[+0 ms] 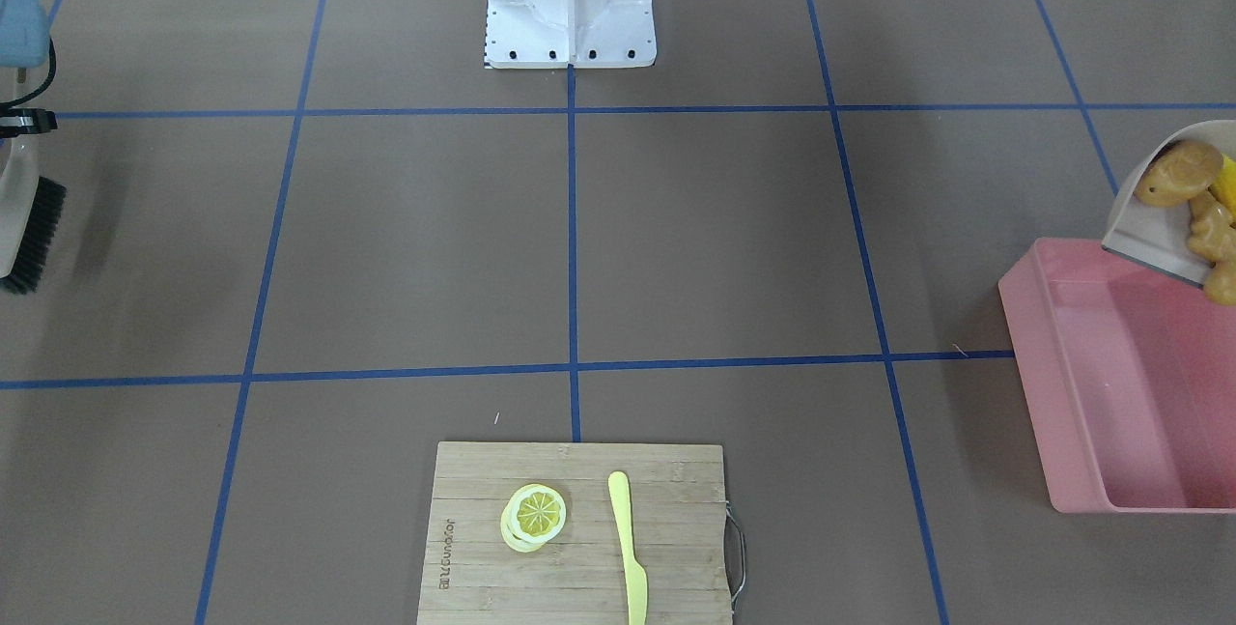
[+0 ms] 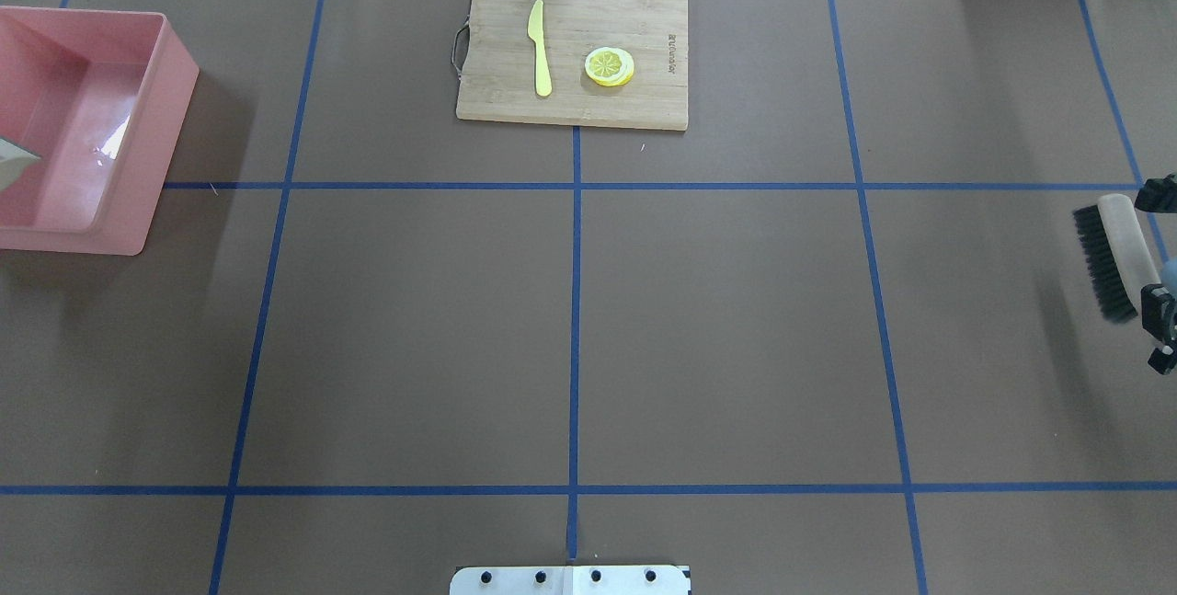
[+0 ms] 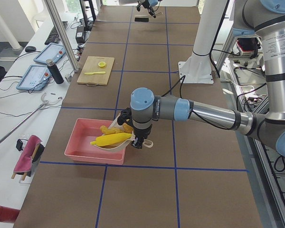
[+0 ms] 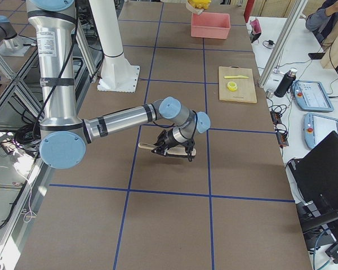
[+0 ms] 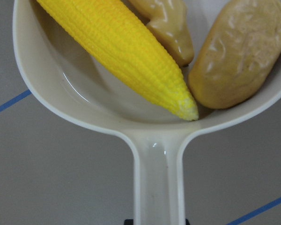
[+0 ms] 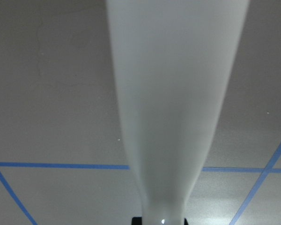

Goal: Sweep and dump trash into bin
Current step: 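Tip the dustpan over the pink bin while right gripper sets brush down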

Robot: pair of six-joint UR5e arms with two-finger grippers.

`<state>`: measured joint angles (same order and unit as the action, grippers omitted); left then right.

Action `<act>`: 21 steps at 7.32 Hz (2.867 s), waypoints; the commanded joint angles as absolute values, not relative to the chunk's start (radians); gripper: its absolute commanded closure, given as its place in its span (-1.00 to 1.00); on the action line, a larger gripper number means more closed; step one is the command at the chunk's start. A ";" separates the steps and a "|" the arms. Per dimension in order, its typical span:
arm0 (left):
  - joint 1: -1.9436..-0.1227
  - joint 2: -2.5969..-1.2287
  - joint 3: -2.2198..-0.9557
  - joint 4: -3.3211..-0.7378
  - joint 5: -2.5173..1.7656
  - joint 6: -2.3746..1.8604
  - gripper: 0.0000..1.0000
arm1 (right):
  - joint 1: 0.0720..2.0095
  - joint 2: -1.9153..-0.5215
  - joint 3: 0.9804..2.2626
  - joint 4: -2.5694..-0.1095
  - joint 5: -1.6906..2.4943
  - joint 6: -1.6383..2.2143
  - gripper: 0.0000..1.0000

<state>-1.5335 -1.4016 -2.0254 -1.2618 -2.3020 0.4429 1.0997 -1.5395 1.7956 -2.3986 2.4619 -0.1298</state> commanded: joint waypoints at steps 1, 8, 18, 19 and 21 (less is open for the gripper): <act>-1.534 -1.514 -2.043 -1.032 -2.289 0.443 1.00 | 1.036 -1.546 1.773 -2.404 2.464 -0.132 1.00; -1.532 -1.649 -2.077 -0.486 -2.261 0.529 1.00 | 1.014 -1.677 1.844 -2.393 2.531 -0.129 1.00; -1.621 -1.739 -2.028 -0.430 -2.166 0.630 1.00 | 0.971 -1.634 1.822 -2.361 2.508 -0.120 0.53; -1.644 -1.774 -2.031 -0.440 -2.169 0.621 1.00 | 0.980 -1.637 1.821 -2.303 2.505 -0.086 0.53; -1.684 -1.802 -2.045 -0.701 -2.186 0.512 1.00 | 0.992 -1.644 1.819 -2.148 2.430 0.059 0.55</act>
<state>-1.6698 -1.7851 -2.0403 -0.5426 -2.1779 0.5908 0.9838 -1.6417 1.8202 -2.2333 2.4716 -0.0208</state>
